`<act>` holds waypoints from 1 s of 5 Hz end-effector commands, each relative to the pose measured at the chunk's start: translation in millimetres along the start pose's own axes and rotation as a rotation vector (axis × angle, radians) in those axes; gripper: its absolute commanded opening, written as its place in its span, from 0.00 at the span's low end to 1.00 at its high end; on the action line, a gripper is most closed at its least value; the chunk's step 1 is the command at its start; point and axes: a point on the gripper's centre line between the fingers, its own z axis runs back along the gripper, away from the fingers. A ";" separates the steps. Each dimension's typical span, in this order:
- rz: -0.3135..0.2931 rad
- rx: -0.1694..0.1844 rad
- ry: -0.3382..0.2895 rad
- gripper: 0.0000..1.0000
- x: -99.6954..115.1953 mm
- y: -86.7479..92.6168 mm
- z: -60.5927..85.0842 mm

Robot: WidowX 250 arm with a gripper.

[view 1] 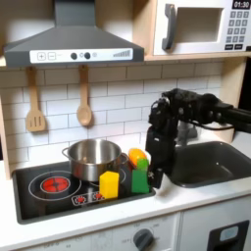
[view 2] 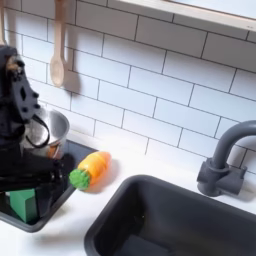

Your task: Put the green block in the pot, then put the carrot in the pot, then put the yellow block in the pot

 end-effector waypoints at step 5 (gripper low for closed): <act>0.077 0.011 -0.016 1.00 36.2 -18.4 -27.0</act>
